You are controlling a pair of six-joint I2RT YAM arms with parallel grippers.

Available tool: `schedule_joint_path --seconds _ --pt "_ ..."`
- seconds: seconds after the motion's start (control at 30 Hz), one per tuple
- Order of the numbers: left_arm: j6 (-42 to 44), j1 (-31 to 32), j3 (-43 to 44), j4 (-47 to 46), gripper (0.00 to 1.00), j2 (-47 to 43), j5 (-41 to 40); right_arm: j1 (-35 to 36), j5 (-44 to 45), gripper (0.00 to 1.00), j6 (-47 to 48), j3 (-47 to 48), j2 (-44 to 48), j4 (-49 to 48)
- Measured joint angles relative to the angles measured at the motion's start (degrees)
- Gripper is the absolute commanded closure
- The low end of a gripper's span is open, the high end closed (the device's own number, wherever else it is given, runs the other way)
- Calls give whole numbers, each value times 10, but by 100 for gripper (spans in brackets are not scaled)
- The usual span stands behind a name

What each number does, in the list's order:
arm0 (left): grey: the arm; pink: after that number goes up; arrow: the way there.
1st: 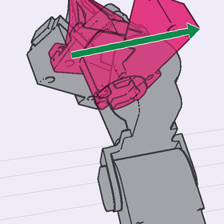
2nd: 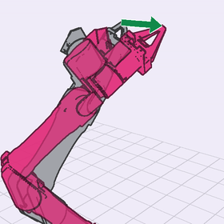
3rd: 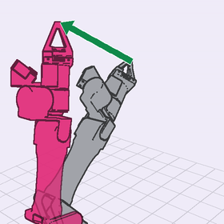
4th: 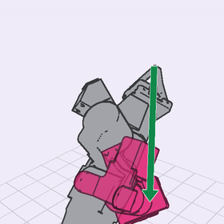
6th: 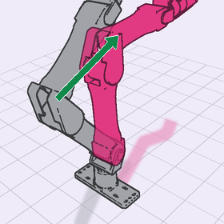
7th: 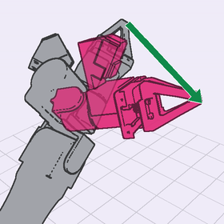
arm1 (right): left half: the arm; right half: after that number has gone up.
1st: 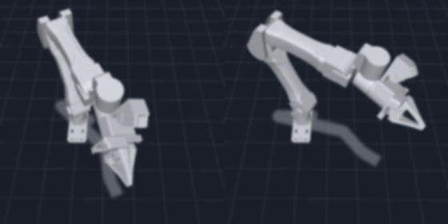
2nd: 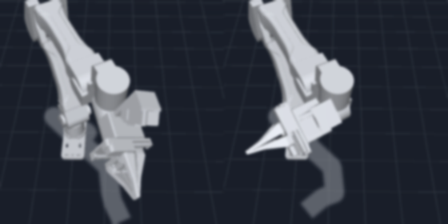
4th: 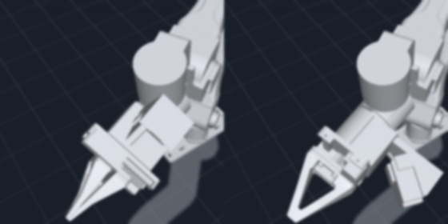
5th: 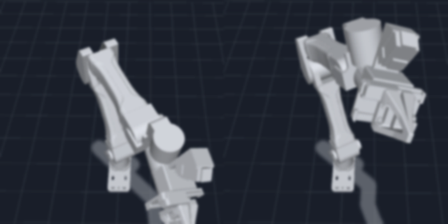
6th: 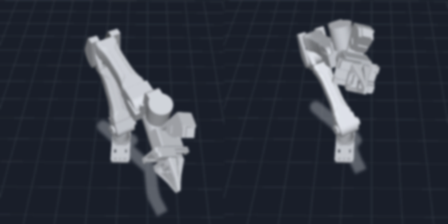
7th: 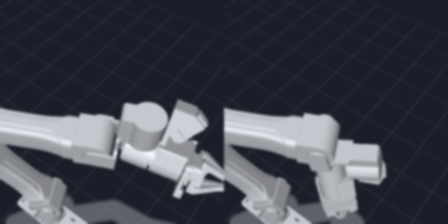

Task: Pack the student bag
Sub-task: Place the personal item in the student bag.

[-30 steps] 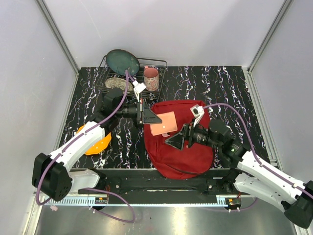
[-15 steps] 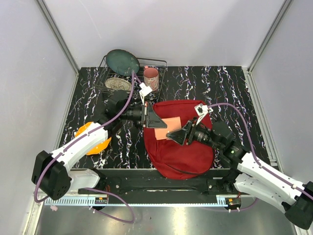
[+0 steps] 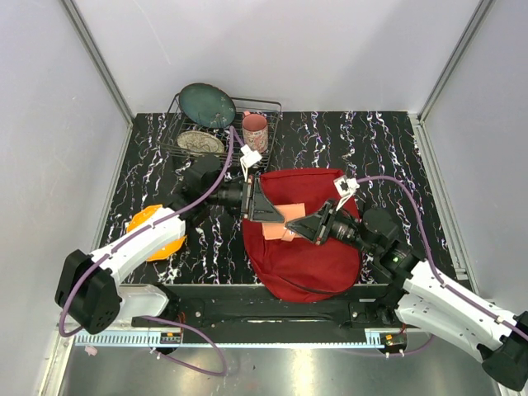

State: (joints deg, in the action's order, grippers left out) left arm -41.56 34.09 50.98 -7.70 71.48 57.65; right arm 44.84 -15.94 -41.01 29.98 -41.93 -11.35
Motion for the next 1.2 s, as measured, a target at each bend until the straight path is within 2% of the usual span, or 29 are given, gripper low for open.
schedule_joint_path --seconds 0.07,0.1,0.2,0.27,0.5,0.63,0.77,0.93,1.2 --pt "9 6 0 -1 13 0 0 0 3 100 -2 -1 3 2" --pt "9 9 0 3 1 0 -4 0 12 100 -3 -1 7 9" --pt "27 15 0 29 1 -4 -33 1 67 100 -9 0 34 59" --pt "49 15 0 67 1 -17 -90 0 131 100 -24 0 68 125" --pt "119 32 0 133 1 -61 -280 0 363 100 -150 11 233 426" --pt "194 126 33 184 1 -4 -387 0 442 100 -226 42 308 573" --pt "266 211 73 205 1 86 -481 0 500 100 -292 82 313 695" --pt "329 238 90 214 10 142 -556 0 531 100 -323 110 306 759" --pt "378 246 161 201 17 204 -607 0 544 100 -328 116 299 774"
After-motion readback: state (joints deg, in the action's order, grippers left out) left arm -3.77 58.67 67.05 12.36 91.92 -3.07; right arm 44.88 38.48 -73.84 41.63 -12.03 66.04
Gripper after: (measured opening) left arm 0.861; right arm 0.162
